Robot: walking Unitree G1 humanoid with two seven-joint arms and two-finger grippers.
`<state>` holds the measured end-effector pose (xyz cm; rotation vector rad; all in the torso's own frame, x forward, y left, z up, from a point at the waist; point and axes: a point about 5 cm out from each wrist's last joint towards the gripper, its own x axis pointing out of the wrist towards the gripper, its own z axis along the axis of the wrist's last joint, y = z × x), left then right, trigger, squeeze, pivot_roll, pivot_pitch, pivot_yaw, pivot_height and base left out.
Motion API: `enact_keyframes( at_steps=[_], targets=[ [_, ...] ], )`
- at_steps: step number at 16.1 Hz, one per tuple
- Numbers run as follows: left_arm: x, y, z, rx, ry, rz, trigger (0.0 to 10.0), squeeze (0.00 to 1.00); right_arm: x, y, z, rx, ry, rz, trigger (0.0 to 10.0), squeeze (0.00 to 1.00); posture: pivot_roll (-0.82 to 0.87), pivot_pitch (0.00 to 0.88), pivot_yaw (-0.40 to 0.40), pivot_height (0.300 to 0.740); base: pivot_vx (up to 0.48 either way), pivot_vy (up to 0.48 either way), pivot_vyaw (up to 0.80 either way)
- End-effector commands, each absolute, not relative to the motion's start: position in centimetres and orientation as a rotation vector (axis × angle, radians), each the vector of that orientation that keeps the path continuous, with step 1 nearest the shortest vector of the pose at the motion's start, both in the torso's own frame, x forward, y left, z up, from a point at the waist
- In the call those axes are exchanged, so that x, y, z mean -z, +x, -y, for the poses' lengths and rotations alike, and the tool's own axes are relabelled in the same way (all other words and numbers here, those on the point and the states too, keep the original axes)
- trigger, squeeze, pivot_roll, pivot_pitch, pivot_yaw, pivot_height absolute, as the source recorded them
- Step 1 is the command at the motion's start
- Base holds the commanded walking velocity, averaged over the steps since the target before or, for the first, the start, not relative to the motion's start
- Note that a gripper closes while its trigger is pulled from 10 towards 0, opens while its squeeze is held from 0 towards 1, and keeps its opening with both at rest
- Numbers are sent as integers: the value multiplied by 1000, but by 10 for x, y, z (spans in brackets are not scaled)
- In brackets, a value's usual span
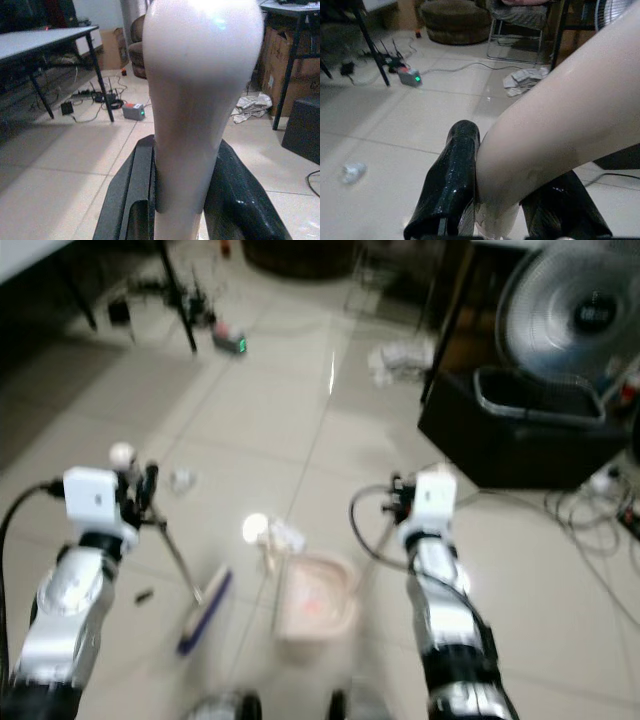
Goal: Sweep floor
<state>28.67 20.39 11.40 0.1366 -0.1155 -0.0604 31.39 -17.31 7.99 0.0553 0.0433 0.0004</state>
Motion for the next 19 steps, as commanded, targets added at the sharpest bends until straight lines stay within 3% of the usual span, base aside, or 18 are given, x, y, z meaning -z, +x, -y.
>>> enact_keyframes(
  at_steps=[1, 6, 10, 19],
  targets=[
    [-121, 287, -197, 75, 132, 162, 10000, 0, -84, 314, 184, 20, 10, -21, 10000, 0, 58, 145, -11, 740, 446, 0, 0],
    [-120, 285, -202, 61, 139, 161, 10000, 0, -81, 313, 183, 21, 14, -30, 10000, 0, 60, 148, -10, 740, 445, 0, 0],
    [-124, 292, -201, 55, 160, 178, 10000, 0, -80, 314, 198, 123, -2, -30, 10000, 0, 56, 148, 0, 740, 458, 0, 0],
    [-120, 299, -194, 83, 157, 175, 10000, 0, -81, 316, 196, 110, 6, -13, 10000, 0, 44, 147, 2, 740, 466, 0, 0]
  ],
)
